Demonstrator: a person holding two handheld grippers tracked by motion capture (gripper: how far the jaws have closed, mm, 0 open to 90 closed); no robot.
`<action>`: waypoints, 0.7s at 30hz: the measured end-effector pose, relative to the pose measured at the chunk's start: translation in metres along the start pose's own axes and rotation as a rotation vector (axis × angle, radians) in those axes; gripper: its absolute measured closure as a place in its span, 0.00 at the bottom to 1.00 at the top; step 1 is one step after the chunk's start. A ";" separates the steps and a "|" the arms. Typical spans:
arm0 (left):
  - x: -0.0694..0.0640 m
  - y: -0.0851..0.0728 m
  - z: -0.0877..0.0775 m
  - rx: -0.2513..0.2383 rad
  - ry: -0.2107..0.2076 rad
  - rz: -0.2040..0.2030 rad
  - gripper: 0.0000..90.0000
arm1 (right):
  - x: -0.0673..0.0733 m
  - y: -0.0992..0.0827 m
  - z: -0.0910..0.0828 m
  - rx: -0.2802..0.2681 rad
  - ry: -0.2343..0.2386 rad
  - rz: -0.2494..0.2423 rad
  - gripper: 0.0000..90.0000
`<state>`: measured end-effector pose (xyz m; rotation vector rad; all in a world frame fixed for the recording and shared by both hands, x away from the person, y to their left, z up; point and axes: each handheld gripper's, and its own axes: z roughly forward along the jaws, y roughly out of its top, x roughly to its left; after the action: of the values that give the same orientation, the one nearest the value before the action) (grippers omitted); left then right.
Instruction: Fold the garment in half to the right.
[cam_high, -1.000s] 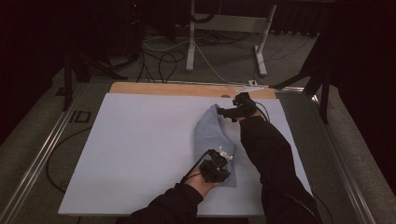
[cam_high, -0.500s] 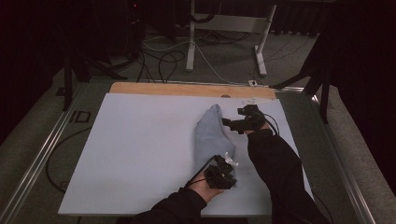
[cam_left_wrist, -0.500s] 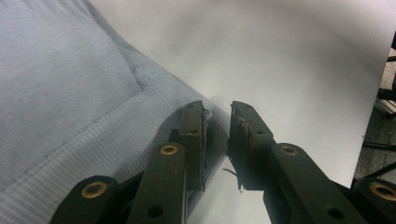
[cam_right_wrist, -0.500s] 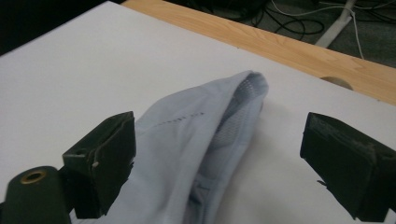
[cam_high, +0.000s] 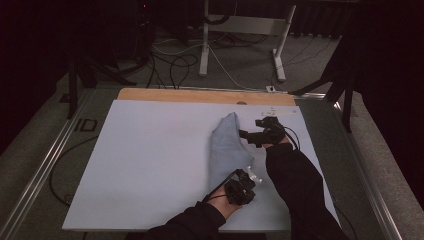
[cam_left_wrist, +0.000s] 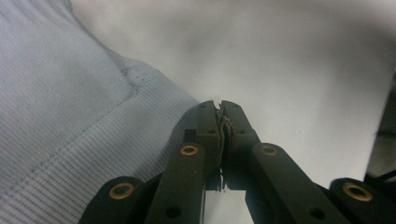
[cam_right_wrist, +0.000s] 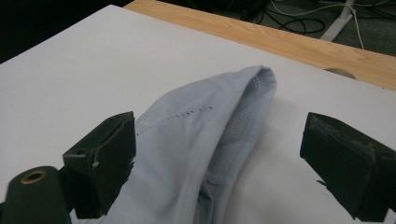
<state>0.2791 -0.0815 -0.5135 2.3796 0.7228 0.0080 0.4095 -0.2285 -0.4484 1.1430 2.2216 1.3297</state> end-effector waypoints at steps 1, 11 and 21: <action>0.001 -0.001 0.000 -0.011 -0.008 0.011 0.96 | 0.000 -0.001 0.001 -0.003 0.008 0.001 0.12; -0.001 -0.002 -0.029 -0.144 -0.139 0.024 0.64 | 0.007 0.005 0.001 -0.018 0.031 -0.013 0.12; 0.020 -0.006 -0.080 -0.308 -0.123 0.079 0.41 | 0.014 0.009 -0.002 -0.037 0.072 -0.042 0.11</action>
<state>0.2785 -0.0214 -0.4568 2.0921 0.5273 0.0055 0.4041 -0.2164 -0.4379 1.0451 2.2480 1.4103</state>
